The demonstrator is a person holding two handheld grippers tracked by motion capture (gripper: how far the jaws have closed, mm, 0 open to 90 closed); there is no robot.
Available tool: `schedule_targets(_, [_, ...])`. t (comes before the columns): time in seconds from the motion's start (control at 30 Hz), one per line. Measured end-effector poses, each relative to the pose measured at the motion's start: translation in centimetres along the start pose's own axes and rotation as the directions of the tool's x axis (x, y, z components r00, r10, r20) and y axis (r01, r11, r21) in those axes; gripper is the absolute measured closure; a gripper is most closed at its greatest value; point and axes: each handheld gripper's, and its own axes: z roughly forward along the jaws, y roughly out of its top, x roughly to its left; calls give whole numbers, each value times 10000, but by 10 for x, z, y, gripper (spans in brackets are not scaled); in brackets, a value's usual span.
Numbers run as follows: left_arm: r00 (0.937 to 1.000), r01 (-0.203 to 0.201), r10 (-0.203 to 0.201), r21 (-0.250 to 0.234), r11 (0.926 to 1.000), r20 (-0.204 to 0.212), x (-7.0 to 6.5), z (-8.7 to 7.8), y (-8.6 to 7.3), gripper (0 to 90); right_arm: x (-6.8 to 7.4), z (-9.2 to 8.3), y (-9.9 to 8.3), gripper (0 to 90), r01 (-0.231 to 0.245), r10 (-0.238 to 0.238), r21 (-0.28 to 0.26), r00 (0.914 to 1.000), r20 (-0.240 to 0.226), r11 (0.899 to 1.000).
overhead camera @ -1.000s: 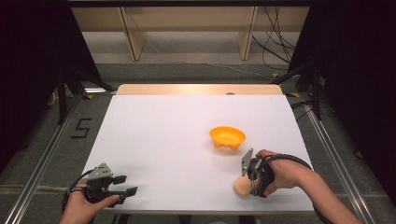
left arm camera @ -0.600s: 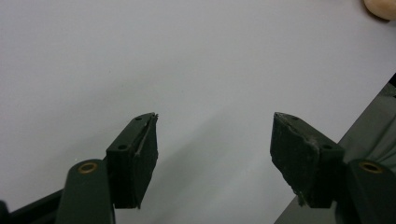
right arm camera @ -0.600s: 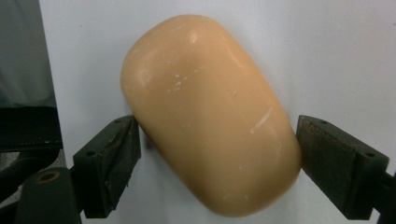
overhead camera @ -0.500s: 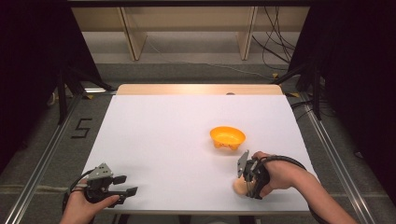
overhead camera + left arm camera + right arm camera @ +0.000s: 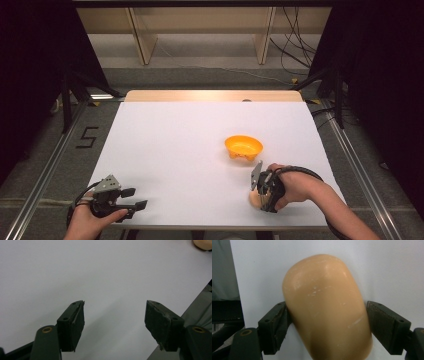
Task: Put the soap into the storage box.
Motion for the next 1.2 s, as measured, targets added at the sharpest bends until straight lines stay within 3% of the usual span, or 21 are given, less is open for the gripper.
schedule_targets(0.23, [10000, 42, -41, -69, 10000, 28, -1, 0, 0, 320, 0, 1, 4, 222, 194, -194, 292, 9998, 14, 9994])
schedule_targets(0.27, [10000, 47, -46, -77, 10000, 34, -1, 0, 0, 320, 2, 0, 5, 223, -166, 166, 509, 9999, 7, 9986])
schedule_targets(0.53, [10000, 61, -61, -91, 9999, 40, -1, 0, 0, 320, 3, -3, 6, 313, -503, 497, 485, 9987, 130, 9976])
schedule_targets(0.6, [10000, 29, -29, -67, 10000, 12, 0, 0, 0, 321, 4, -3, 6, 324, -873, 869, 490, 9962, 99, 9950])
schedule_targets(0.63, [10000, 29, -29, -67, 10000, 12, 0, 0, 0, 320, 1, -3, 7, 326, -656, 654, 428, 9978, 66, 9969])
schedule_targets(0.67, [10000, 28, -28, -75, 10000, 21, 0, 0, 0, 321, 3, -3, 7, 326, -1087, 1084, 498, 9941, 73, 9928])
schedule_targets(0.73, [10000, 63, -63, -90, 9999, 46, -1, 0, 0, 320, 3, -3, 7, 326, -1171, 1170, 478, 9931, 56, 9920])
schedule_targets(0.93, [10000, 52, -52, -60, 10000, 34, -1, 0, 0, 321, 4, -3, 7, 320, -1262, 1260, 470, 9920, 53, 9909])
schedule_targets(0.97, [10000, 53, -53, -75, 10000, 38, -1, 0, 0, 321, 2, -2, 7, 320, -890, 887, 364, 9960, 88, 9954])
schedule_targets(1.03, [10000, 51, -51, -73, 10000, 43, -1, 0, 0, 320, 2, -2, 7, 320, -901, 899, 364, 9959, 80, 9953])
schedule_targets(1.07, [10000, 47, -47, -75, 10000, 42, -1, 0, 0, 320, 4, -3, 7, 321, -1223, 1220, 452, 9925, 81, 9915])
schedule_targets(1.1, [10000, 54, -54, -75, 10000, 43, -1, 0, 0, 321, 2, -2, 6, 321, -900, 897, 201, 9958, 153, 9957])
schedule_targets(1.2, [10000, 68, -68, -100, 9999, 47, -1, 0, 0, 321, 0, -1, 3, 321, -688, 688, -106, 9976, 49, 9976])
